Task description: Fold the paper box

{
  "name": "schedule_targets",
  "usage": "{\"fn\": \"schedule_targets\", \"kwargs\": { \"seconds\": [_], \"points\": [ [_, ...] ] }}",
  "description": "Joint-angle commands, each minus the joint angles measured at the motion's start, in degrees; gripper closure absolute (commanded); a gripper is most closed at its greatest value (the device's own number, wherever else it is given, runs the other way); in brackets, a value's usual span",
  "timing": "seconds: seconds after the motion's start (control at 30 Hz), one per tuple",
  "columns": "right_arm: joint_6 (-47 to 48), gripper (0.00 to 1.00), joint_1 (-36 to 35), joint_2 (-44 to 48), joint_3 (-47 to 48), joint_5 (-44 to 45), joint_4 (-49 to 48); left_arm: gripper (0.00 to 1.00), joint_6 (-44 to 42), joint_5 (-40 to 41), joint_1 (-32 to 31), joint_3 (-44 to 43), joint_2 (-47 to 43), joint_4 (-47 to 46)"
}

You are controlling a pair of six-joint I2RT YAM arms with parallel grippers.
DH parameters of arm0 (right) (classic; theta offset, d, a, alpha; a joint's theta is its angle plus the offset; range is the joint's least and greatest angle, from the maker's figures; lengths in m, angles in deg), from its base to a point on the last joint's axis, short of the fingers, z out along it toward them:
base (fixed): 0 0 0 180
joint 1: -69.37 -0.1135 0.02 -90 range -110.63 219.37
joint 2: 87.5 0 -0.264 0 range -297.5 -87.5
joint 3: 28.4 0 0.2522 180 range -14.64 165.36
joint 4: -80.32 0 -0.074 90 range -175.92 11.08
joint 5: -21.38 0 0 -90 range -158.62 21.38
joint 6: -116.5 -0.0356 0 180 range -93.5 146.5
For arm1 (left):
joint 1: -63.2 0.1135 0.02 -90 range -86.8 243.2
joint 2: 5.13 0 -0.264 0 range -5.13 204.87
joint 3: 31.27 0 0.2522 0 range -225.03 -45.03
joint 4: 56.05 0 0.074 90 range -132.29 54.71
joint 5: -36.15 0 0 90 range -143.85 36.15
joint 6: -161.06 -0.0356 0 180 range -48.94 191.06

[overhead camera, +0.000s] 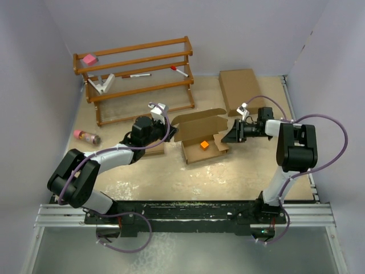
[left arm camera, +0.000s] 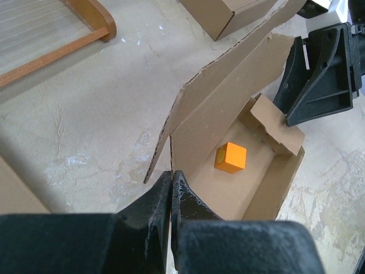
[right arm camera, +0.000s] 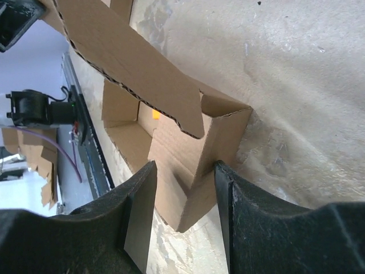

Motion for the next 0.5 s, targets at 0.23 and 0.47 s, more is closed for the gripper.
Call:
{"fn": "schedule_targets", "kwargs": {
  "seconds": [0.23,0.47],
  "points": [
    [0.06,0.56,-5.08,8.34,0.82,18.92,-1.83,0.96,0.52,0.78,-1.30,-2.22,-2.25,-0.43],
    [-0.01,0.59,-7.20,9.96,-0.51,23.81,-3.52,0.96,2.17,2.34,-2.08,-1.50,-3.59,0.86]
  ]
}}
